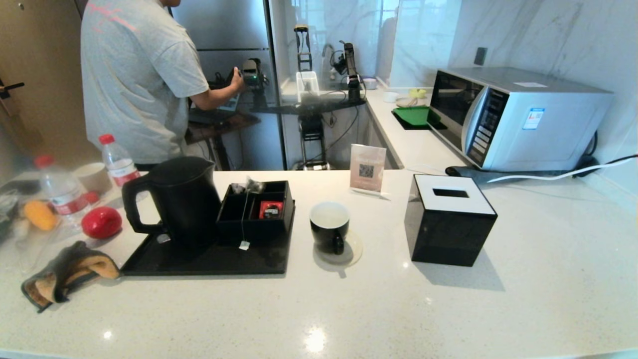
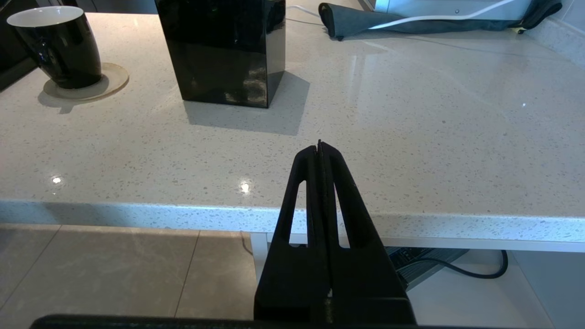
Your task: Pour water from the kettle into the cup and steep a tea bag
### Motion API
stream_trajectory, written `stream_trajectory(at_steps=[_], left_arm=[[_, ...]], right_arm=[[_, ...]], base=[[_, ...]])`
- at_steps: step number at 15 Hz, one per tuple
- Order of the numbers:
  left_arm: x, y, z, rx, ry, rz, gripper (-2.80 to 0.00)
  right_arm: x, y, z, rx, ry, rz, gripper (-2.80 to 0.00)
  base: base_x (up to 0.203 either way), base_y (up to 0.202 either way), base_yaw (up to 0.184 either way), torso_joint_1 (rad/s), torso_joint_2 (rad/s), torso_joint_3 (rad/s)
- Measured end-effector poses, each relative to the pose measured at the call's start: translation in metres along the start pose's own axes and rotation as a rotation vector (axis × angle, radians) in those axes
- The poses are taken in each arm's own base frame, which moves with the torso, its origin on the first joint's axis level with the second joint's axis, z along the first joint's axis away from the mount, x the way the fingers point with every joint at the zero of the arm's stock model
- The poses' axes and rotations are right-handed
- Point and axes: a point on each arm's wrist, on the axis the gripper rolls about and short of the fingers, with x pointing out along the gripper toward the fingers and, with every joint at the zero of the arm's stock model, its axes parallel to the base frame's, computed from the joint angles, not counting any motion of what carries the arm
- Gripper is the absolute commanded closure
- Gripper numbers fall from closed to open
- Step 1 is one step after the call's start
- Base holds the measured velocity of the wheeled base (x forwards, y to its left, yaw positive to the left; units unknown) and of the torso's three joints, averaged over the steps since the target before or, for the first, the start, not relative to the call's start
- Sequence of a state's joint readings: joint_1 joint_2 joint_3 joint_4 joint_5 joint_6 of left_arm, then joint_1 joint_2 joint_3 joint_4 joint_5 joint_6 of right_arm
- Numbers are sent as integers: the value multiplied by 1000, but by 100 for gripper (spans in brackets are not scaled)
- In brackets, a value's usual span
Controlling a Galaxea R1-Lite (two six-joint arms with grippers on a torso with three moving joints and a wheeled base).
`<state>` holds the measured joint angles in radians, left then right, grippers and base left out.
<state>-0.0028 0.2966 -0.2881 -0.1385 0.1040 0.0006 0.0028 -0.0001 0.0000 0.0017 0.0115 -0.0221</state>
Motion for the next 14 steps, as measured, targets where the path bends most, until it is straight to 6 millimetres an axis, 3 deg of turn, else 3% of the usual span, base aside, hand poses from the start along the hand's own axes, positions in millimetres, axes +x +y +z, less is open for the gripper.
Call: stream_trajectory(at_steps=[3,6,9,12,13,14], left_arm=[[41,-2,28,2,11,93,0],[87,-3,36,14,65,173,0],[134,1,27,26,115,237,0],[170,7,-4,40,179,276,0],[178,8,-15,44,192,283,-280],[185,10,-26,48,207,289,-280]], right_arm=[[0,0,0,0,0,0,0],[0,0,0,0,-1,0,0],[0,0,0,0,0,0,0],[0,0,0,0,0,0,0],[0,0,0,0,-1,0,0],[0,0,0,0,0,0,0]], base=[[0,0,0,0,0,0],[0,0,0,0,0,0],[0,0,0,0,0,0],[0,0,0,0,0,0],[0,0,0,0,0,0],[0,0,0,0,0,0]])
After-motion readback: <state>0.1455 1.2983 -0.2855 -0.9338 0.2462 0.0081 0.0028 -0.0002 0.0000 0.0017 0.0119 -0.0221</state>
